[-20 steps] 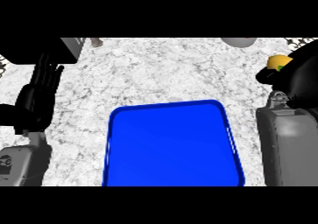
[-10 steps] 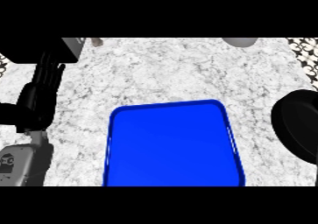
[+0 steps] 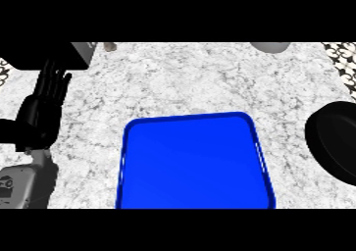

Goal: Pick the lemon from the tray and place it in the pot

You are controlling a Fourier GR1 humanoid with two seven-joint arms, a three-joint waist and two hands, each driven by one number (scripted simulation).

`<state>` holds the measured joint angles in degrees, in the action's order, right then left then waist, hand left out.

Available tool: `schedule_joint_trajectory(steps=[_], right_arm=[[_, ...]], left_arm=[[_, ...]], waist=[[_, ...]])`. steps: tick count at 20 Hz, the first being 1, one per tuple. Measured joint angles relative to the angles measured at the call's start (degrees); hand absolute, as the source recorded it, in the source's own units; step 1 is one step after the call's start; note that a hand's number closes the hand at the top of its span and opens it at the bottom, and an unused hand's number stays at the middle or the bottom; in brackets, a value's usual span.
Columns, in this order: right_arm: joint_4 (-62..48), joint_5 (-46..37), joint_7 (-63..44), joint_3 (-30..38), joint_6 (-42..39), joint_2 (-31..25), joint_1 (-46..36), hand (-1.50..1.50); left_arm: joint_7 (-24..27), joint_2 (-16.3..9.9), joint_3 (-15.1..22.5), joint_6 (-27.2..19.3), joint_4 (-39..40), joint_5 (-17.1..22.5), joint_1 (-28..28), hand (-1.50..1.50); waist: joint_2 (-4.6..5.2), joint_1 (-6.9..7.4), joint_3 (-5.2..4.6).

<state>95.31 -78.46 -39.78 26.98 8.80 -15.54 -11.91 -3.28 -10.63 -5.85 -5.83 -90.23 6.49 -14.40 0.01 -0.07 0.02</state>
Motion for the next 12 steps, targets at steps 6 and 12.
schedule_joint_trajectory(steps=[6,12], right_arm=[[-8.3,9.1,2.6,4.6,0.4,0.1,-0.5,-1.50],[-17.0,20.1,10.3,7.1,1.3,-1.6,-2.8,-1.50]], left_arm=[[0.2,0.3,-0.1,0.1,0.8,-0.1,-0.6,0.00],[0.6,-0.2,-1.1,1.0,1.2,0.5,-0.6,0.00]], waist=[[0.04,-0.03,0.02],[0.04,0.16,0.04]])
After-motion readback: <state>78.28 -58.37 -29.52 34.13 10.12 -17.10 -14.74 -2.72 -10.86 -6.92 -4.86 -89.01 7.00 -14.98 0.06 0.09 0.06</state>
